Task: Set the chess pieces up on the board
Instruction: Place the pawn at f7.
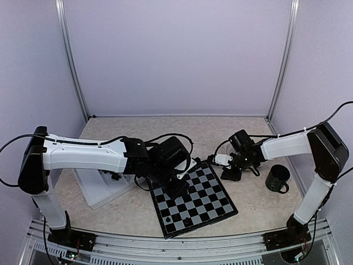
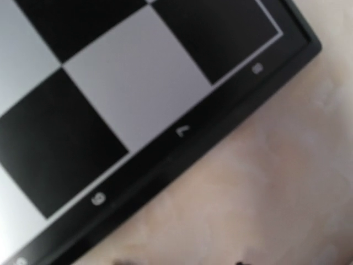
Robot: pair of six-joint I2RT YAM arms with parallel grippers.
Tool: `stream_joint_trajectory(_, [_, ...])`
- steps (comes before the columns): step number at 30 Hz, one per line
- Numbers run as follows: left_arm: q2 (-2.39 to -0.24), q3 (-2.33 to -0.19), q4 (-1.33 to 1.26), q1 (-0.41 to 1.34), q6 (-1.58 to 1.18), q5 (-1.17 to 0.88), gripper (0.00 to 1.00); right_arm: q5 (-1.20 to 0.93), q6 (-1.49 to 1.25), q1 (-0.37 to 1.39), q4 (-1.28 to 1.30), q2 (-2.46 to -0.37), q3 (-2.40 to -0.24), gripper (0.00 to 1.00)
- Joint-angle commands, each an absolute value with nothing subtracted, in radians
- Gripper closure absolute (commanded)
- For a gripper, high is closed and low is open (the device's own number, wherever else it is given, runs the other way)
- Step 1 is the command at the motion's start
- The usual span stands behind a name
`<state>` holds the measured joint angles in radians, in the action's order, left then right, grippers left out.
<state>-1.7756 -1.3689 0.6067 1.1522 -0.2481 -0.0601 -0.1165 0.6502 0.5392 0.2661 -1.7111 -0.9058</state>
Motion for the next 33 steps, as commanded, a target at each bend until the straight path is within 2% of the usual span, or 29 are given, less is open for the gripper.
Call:
stream_joint_trajectory(1, [-1.822, -1.414, 0.685, 1.188, -0.215, -0.103, 0.98, -0.086, 0.645, 0.531, 0.277, -1.71, -0.894, 0.55])
stream_joint_trajectory(33, [-1.994, -1.462, 0.755, 1.222, -0.149, -0.118, 0.97, -0.084, 0.667, 0.531, 0.298, -1.74, -0.891, 0.55])
